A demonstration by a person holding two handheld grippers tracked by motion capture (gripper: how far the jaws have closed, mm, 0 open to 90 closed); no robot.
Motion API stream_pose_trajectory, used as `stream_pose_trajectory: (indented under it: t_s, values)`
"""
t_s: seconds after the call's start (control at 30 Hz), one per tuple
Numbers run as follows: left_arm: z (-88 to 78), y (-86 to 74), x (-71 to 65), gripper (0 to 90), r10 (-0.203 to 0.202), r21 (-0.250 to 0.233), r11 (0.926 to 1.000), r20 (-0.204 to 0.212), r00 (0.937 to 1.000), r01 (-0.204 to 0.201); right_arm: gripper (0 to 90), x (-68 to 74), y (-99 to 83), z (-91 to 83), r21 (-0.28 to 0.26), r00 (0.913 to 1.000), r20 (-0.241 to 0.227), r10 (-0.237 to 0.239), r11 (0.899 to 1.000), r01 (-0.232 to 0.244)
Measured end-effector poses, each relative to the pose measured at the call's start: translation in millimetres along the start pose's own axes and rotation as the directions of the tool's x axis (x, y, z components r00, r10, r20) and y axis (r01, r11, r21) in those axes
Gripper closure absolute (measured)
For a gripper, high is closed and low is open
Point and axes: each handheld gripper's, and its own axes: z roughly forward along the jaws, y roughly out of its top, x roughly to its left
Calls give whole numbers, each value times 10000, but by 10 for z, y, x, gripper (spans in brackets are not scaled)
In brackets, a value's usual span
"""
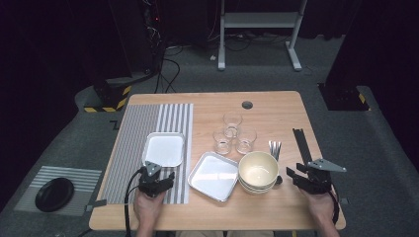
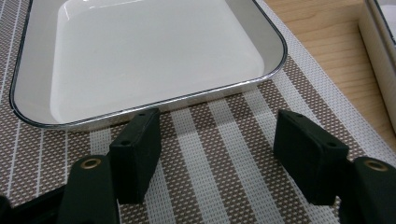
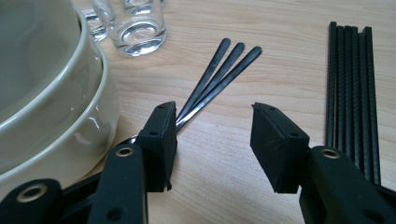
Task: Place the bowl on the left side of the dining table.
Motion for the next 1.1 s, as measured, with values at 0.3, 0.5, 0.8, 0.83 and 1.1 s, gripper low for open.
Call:
stream_pose_trajectory:
  t_s: [0.3,0.5,0.8,0.83,1.1]
  values:
    - [-1,0,2,327,19,11,10000,-16,10000,-19,523,15,115,-42,71,9995,-166,-276,9996,277]
    - [0,0,1,327,11,3,10000,18,10000,-11,530,43,201,-65,168,9989,-342,-311,9994,317]
    - [2,0,-1,326,27,-49,10000,-29,10000,-27,531,87,275,-98,212,9966,-619,-535,9983,549]
    - [3,0,-1,326,25,-61,10000,-18,10000,-25,530,80,280,-104,190,9963,-653,-563,9982,576]
    - [31,-8,-38,326,-489,-419,9979,6,9988,489,551,62,356,-175,93,9952,-860,-473,9988,482]
